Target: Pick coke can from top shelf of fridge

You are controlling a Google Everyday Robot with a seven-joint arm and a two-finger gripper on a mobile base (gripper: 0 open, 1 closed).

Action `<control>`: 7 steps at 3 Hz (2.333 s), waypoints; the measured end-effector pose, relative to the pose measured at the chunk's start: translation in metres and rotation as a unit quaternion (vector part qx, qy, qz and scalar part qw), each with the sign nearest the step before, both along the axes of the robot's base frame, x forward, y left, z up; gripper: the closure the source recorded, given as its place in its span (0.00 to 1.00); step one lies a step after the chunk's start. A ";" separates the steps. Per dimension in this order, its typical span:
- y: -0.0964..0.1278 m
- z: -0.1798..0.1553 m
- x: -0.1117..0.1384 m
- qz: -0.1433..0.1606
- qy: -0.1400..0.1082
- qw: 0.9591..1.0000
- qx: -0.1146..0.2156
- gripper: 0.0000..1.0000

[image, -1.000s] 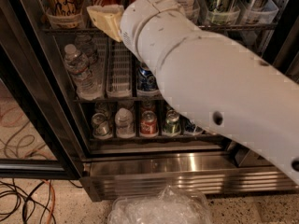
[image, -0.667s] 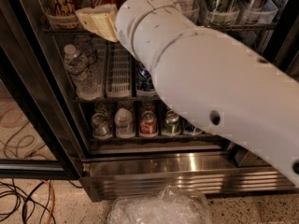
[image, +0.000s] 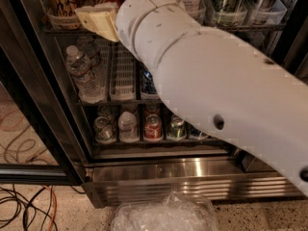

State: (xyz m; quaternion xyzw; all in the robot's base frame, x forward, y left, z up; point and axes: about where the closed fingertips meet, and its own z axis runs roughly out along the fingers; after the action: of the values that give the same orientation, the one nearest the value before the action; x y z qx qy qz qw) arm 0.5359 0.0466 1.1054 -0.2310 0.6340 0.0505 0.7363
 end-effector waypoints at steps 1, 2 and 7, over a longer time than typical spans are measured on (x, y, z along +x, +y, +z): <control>0.002 0.007 0.002 -0.006 -0.011 1.000 0.006 0.18; -0.004 0.008 0.007 -0.022 -0.019 1.000 0.008 0.21; -0.025 -0.028 0.063 -0.071 0.011 0.997 0.036 0.28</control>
Offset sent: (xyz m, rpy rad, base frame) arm 0.0277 -0.0173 -0.0068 0.0300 -0.0275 -0.0875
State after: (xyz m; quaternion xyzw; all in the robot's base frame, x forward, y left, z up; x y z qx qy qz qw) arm 0.5993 0.0220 1.0774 -0.1586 0.6549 0.0233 0.7385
